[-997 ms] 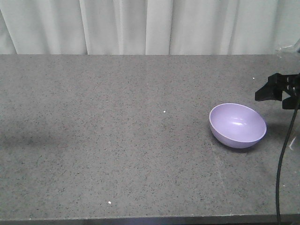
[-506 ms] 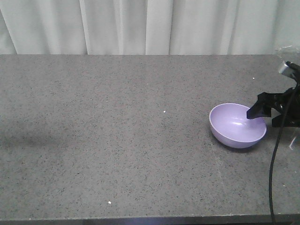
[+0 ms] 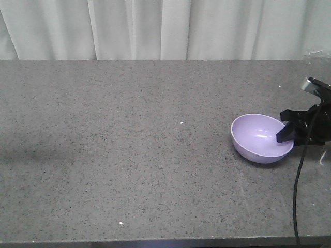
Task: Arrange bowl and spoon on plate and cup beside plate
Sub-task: 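Grip the lavender bowl rim with the right gripper and lift it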
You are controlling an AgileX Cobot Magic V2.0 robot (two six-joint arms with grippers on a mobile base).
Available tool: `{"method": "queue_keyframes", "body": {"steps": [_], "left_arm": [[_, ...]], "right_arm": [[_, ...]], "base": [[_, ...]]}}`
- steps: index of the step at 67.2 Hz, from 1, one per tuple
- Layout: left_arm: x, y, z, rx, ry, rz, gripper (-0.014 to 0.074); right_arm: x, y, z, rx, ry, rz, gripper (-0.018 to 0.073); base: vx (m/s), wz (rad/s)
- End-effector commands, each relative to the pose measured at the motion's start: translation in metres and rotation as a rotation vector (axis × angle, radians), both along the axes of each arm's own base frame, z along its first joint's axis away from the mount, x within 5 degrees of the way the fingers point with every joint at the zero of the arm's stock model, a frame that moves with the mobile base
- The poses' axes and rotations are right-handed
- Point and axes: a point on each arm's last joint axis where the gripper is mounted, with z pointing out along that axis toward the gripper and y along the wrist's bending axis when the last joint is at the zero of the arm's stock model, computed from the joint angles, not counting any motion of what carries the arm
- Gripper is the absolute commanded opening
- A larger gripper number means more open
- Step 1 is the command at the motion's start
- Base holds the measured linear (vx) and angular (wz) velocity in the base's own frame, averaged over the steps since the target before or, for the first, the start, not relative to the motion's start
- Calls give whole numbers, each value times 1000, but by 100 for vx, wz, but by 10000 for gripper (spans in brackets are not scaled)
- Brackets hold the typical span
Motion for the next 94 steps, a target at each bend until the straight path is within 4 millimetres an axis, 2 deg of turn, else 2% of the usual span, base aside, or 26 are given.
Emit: {"method": "queue_keyframes", "body": {"steps": [1, 4, 12, 17, 22, 28, 33, 42, 47, 57, 72, 94], "left_arm": [[-8, -3, 20, -17, -111, 4, -8], [-8, -3, 20, -17, -111, 4, -8], [-8, -3, 20, -17, -109, 3, -8], [-8, -3, 19, -17, -106, 2, -8], [-8, -3, 19, -17, -101, 1, -8], [-9, -4, 18, -17, -89, -3, -8], [-10, -4, 17, -18, -79, -7, -8], [-9, -4, 17, -18, -81, -6, -8], [-9, -4, 17, -18, -81, -6, -8], [-9, -4, 17, -18, -81, -6, -8], [-9, -4, 17, -17, -80, -5, -8], [-9, -4, 17, -19, -80, -5, -7]], "right_arm": [[1, 1, 26, 9, -80, -9, 40], [1, 1, 26, 12, -81, -10, -17], [2, 3, 28, 28, -95, -6, -11], [2, 7, 35, 74, -128, -9, -11], [-1, 14, 53, 139, -200, 9, -8], [-11, 24, 84, 206, -316, 62, -6], [-25, 34, 113, 245, -411, 117, -6], [-63, 48, 167, 231, -572, 182, -6], [-86, 55, 191, 204, -647, 204, -6], [-126, 67, 226, 153, -776, 231, -6], [-165, 78, 252, 107, -889, 254, -6], [-197, 88, 268, 74, -969, 277, -6]], "base": [[0, 0], [0, 0], [0, 0], [0, 0], [0, 0], [0, 0], [0, 0], [0, 0], [0, 0], [0, 0], [0, 0], [0, 0]]}}
